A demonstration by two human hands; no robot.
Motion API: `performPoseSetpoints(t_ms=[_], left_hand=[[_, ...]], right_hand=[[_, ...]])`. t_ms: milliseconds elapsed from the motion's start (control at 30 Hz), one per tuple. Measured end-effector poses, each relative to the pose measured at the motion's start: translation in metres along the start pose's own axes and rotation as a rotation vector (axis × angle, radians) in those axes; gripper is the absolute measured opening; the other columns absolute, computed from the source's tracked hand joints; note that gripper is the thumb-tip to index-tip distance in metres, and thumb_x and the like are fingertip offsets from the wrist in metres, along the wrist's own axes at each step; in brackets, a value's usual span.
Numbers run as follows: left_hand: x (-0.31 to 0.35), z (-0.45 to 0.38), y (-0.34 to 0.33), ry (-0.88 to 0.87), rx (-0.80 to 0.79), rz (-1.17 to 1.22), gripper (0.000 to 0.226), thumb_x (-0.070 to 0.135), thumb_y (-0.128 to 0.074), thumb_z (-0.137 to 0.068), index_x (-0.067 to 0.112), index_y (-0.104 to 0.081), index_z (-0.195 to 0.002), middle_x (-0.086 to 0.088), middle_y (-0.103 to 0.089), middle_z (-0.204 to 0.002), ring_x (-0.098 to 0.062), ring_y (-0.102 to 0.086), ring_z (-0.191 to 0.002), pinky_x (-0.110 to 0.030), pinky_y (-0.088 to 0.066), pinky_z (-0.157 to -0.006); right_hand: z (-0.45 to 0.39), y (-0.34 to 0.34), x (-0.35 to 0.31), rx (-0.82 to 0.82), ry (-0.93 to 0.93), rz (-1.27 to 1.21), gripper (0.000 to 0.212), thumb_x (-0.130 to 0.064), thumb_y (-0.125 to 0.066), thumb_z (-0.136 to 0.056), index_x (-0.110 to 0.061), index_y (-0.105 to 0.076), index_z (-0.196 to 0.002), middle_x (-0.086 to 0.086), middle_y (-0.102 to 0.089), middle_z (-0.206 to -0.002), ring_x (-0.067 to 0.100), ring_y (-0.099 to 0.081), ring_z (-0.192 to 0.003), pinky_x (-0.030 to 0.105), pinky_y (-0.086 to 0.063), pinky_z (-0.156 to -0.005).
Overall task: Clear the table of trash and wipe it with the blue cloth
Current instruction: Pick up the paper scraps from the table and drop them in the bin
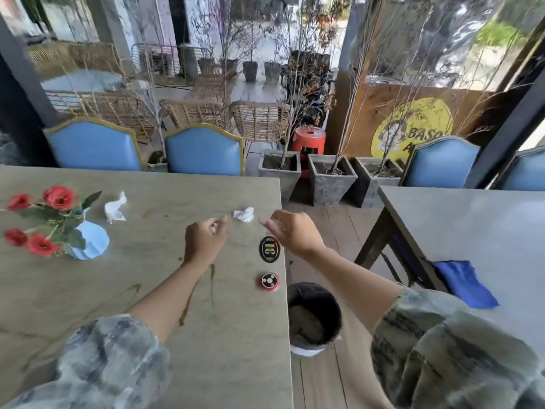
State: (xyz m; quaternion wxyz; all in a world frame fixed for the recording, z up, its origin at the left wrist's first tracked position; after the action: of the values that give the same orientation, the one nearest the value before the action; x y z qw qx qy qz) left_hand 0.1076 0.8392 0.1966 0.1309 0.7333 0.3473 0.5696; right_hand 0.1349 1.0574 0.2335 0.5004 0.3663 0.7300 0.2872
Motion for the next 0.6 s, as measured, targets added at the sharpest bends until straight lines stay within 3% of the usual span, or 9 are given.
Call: performPoseSetpoints(t_ms=[67, 100, 200, 300, 400, 500, 600], left_hand=[[0.000, -0.011, -0.011, 0.027, -0.002, 0.003, 0.045, 0.031, -0.057, -0.090, 0.003, -0.055, -0.055, -0.012, -0.064, -0.056, -0.020, -0.048, -0.051, -0.025, -0.026, -0.049], [-0.001, -0.015, -0.016, 0.044, -0.006, -0.007, 0.045, 0.034, -0.054, -0.090, 0.001, -0.061, -0.060, -0.009, -0.066, -0.058, -0.021, -0.053, -0.054, -0.026, -0.028, -0.050], [-0.011, -0.025, -0.026, 0.076, 0.014, -0.071, 0.051, 0.046, -0.045, -0.082, 0.002, -0.061, -0.063, -0.005, -0.051, -0.050, -0.029, -0.052, -0.057, -0.031, -0.029, -0.053], [-0.019, -0.030, -0.041, 0.112, 0.018, -0.125, 0.055, 0.051, -0.043, -0.079, 0.001, -0.059, -0.063, -0.011, -0.051, -0.052, -0.034, -0.052, -0.059, -0.035, -0.032, -0.053], [-0.021, -0.033, -0.064, 0.148, 0.012, -0.185, 0.049, 0.045, -0.047, -0.087, 0.003, -0.064, -0.070, -0.017, -0.063, -0.065, -0.035, -0.060, -0.068, -0.033, -0.034, -0.056], [-0.021, -0.036, -0.090, 0.219, 0.042, -0.226, 0.021, 0.023, -0.055, -0.093, 0.009, -0.070, -0.095, -0.016, -0.071, -0.085, -0.032, -0.066, -0.083, -0.032, -0.043, -0.066], [-0.019, -0.039, -0.115, 0.296, 0.088, -0.228, 0.023, 0.015, -0.054, -0.092, 0.012, -0.068, -0.110, -0.012, -0.072, -0.098, -0.029, -0.067, -0.090, -0.028, -0.045, -0.073]], right_hand=[[-0.023, -0.002, 0.007, -0.015, 0.038, -0.031, 0.070, -0.071, -0.028, -0.086, -0.011, -0.056, -0.067, 0.005, -0.060, -0.058, 0.030, -0.056, -0.059, 0.040, -0.050, -0.059], [-0.033, -0.003, 0.013, -0.012, 0.042, -0.058, 0.070, -0.069, -0.025, -0.087, -0.010, -0.058, -0.067, 0.006, -0.062, -0.059, 0.031, -0.058, -0.060, 0.040, -0.050, -0.060], [-0.060, -0.014, 0.031, -0.034, 0.043, -0.107, 0.067, -0.063, -0.025, -0.089, -0.009, -0.059, -0.066, 0.007, -0.063, -0.059, 0.032, -0.059, -0.061, 0.040, -0.050, -0.060], [-0.087, -0.024, 0.046, -0.089, 0.111, -0.106, 0.061, -0.058, -0.031, -0.091, -0.009, -0.056, -0.065, 0.009, -0.063, -0.060, 0.035, -0.057, -0.060, 0.042, -0.049, -0.057], [-0.115, -0.027, 0.066, -0.132, 0.215, -0.090, 0.042, -0.039, -0.050, -0.095, -0.018, -0.044, -0.059, 0.007, -0.053, -0.053, 0.035, -0.047, -0.055, 0.039, -0.045, -0.053], [-0.144, -0.039, 0.098, -0.212, 0.255, -0.096, 0.026, -0.035, -0.054, -0.093, -0.020, -0.057, -0.072, 0.006, -0.065, -0.062, 0.033, -0.060, -0.063, 0.037, -0.050, -0.057], [-0.168, -0.054, 0.123, -0.336, 0.307, -0.095, 0.016, -0.033, -0.051, -0.090, -0.023, -0.060, -0.099, 0.008, -0.071, -0.077, 0.030, -0.066, -0.073, 0.038, -0.054, -0.066]])
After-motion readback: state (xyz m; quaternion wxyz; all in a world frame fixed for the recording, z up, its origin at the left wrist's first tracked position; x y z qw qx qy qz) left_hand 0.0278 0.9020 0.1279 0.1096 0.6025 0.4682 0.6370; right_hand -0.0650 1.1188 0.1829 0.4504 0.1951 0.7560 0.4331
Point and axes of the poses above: each hand's wrist, its own z-axis away from the middle knuckle, its own y-axis out of the back of the hand, x = y × z, the point moved 8 cm from there along -z, towards the middle knuckle
